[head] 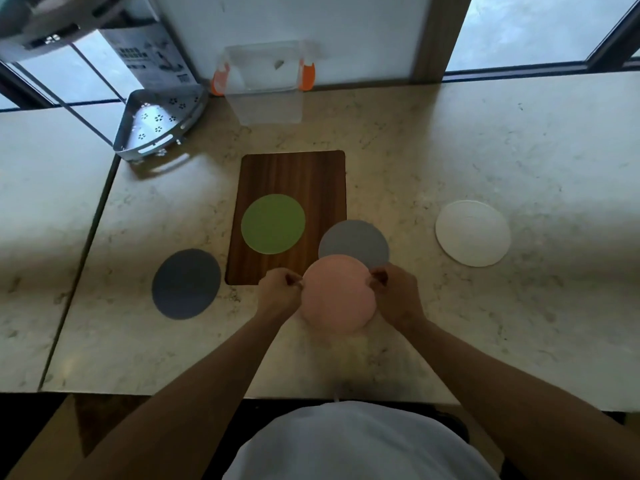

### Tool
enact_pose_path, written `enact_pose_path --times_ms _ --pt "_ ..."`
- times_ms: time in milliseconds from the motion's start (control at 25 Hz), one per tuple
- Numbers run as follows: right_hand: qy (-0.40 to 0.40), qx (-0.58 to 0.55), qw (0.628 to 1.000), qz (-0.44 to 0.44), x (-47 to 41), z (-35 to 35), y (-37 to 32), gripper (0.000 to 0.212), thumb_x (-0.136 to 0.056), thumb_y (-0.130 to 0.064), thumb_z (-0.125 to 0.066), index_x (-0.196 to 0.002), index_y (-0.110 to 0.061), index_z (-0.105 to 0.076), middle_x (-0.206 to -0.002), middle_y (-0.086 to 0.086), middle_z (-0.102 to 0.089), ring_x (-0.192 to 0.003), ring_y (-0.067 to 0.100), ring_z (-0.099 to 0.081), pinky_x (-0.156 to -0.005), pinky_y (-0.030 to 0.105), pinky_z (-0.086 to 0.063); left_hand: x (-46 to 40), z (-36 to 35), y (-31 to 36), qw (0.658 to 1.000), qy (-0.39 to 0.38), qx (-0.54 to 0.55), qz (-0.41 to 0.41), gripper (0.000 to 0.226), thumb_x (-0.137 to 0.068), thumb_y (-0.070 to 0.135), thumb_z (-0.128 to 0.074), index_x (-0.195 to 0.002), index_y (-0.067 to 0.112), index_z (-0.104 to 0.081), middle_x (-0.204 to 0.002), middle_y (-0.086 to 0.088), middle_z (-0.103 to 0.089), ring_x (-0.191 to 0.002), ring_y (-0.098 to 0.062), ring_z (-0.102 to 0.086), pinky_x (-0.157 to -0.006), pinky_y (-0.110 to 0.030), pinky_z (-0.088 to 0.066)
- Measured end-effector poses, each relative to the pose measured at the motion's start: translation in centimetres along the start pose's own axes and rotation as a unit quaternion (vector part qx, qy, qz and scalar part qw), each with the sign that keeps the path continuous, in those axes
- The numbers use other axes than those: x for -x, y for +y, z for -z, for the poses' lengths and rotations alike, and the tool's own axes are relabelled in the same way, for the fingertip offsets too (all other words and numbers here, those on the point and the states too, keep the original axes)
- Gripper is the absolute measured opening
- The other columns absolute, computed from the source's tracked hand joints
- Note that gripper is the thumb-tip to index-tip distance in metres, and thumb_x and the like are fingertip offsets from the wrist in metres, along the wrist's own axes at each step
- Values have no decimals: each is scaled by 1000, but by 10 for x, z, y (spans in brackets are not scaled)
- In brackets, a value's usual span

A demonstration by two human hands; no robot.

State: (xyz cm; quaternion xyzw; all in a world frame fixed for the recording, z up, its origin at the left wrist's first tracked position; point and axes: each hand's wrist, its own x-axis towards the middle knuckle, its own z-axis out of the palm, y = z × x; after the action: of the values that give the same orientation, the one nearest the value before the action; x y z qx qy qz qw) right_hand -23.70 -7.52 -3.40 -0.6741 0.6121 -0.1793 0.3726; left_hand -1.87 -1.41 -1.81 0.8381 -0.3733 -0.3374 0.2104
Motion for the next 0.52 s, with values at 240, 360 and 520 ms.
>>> enact_pose_path --times_ms 240,360,520 --pt "27 32 999 -19 -59 18 3 17 -89 -19 -65 -103 -12 -70 -99 6 -73 -80 11 -57 -75 24 -41 -49 -12 35 998 -27 51 2 4 -84 12 -67 -83 11 -71 -86 -11 -73 -81 -28 -70 -79 -48 -59" --pt "21 40 999 -23 -80 19 8 16 -89 -18 -64 -104 -14 -70 -100 6 -73 -81 10 -57 -75 22 -40 -69 -22 42 998 -33 56 8 9 -84 10 -66 -77 16 -68 -85 -11 -72 -80 -29 -69 -76 -49 -59" --pt "17 41 998 -34 -97 17 13 16 -87 -17 -64 -101 -16 -72 -99 4 -73 -87 16 -63 -78 23 -43 -81 -31 46 998 -32 53 11 9 -83 8 -66 -78 12 -70 -84 -13 -72 -80 -29 -69 -77 -49 -59"
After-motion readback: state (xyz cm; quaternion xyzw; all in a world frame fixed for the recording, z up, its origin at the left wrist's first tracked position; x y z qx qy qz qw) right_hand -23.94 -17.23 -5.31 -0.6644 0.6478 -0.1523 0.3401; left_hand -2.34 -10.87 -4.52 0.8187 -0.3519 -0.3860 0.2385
